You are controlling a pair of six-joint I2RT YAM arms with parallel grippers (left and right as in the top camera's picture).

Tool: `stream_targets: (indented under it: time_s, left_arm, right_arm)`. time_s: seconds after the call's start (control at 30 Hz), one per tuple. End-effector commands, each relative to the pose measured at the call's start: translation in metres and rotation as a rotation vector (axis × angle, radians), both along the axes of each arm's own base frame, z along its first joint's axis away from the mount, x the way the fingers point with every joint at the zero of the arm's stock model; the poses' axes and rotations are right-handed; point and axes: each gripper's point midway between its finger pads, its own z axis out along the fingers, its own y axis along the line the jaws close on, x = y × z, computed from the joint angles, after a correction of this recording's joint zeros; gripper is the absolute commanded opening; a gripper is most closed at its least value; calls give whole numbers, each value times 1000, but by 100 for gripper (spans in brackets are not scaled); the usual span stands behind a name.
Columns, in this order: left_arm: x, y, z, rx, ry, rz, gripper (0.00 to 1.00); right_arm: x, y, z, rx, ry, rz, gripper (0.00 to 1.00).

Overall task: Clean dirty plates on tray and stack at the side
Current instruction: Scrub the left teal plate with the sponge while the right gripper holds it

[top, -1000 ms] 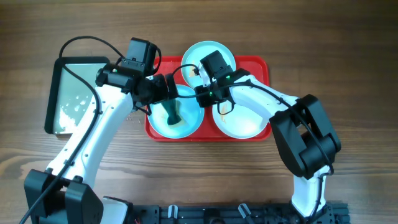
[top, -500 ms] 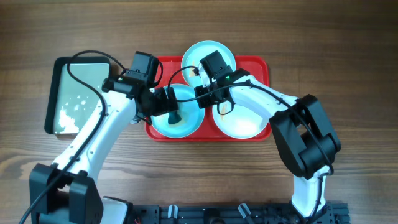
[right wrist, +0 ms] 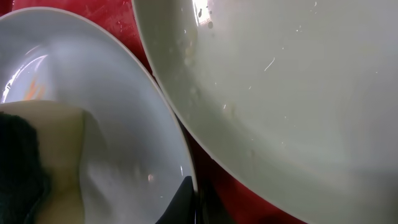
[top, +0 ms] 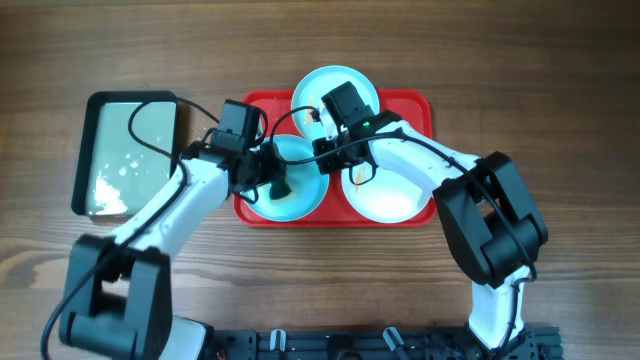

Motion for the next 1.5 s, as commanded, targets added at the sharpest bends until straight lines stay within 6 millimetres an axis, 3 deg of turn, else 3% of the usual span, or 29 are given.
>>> stream_targets:
  time_s: [0.0,0.1,0.4,0.53,0.7,0.77,0.83,0.9,1.0,1.13,1.2,1.27,1.37,1.47]
  left_arm:
    - [-3,-2,-22,-12,63,33,49]
    - [-4,-2,-28,-16,84,45,40]
    - [-12,-15,-26,-87,120,13,37]
    - [-14,-10,-28,-61,125,23,28]
    - [-24,11,-45,48,140,55,22]
    - [-24,25,-48,125,128,81,9]
    - [-20,45,-48,233,101,116,4]
    - [-14,66,-45,349,62,156,4]
    - [-6,80,-39,440,16,147,4]
    - [10,71,-12,416,-69,78,4]
    - [15,54,-2,321,-98,56,4]
    - [17,26,6,163,-111,1,4]
    - [16,-5,6,-16,-85,-4,4]
    - [16,-9,-9,-22,-52,16,4]
  right_arm:
    - [-4,-2,-12,-12,27,-1,4]
    - [-3,-2,-11,-8,21,-1,4]
    - [-3,-2,-11,-9,20,2,4]
    - [-3,-2,-12,-12,19,1,4]
    - [-3,-3,-12,-14,22,0,4]
    - [-3,-3,-12,-14,22,0,4]
    - [-4,-3,-12,-16,25,0,4]
    - [-4,-4,-13,-19,27,0,4]
    - [-3,-5,-13,-23,22,-5,4]
    - [-2,-8,-13,-35,17,-11,4]
    - [-2,-8,-14,-36,19,-11,4]
    - [-2,-8,-14,-36,18,-11,4]
    - [-2,-8,-13,-35,17,-11,4]
    - [-1,-8,-13,-35,19,-15,4]
